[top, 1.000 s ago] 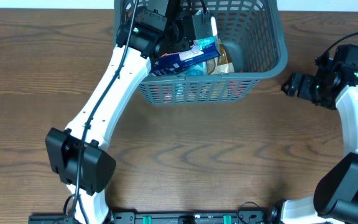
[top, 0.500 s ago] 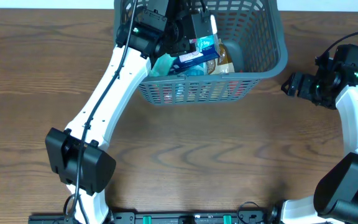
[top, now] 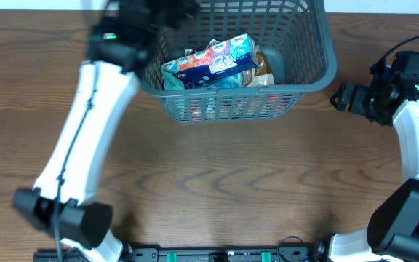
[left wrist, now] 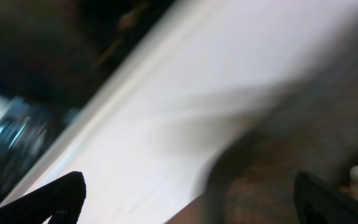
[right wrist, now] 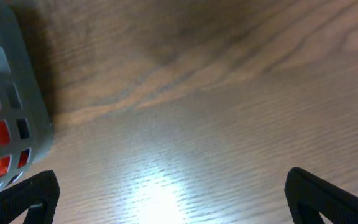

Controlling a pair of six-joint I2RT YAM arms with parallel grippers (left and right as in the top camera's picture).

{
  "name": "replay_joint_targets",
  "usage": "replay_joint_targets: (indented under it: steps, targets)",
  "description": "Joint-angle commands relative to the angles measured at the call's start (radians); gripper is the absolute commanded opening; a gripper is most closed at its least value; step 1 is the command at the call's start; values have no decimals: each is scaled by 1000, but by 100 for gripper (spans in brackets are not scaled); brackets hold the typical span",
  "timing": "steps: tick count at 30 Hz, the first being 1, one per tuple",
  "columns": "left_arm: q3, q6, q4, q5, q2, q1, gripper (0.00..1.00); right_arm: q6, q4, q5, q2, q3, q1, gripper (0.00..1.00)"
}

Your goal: Pack container

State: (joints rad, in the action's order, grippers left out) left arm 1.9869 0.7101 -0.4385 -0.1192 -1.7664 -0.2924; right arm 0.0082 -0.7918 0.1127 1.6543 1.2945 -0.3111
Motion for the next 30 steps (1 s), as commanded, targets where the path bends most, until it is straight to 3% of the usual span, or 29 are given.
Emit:
replay_joint_targets:
  steps: [1,8,15,24,30]
  targets:
    - [18,-221,-2,-157,51,108,99,-83,31,-11,-1,29,3,99]
    - [-8,-424,-71,-106,95,343,99,-243,199,-3,-3,69,5,99]
    - [-143,-507,-108,-48,145,472,99,-218,246,-31,-80,66,5,99]
    - [-604,-538,148,-14,439,519,99,-165,204,-98,-302,50,6,99]
    - [-924,-579,266,4,689,548,99,-151,156,-110,-450,-103,31,99]
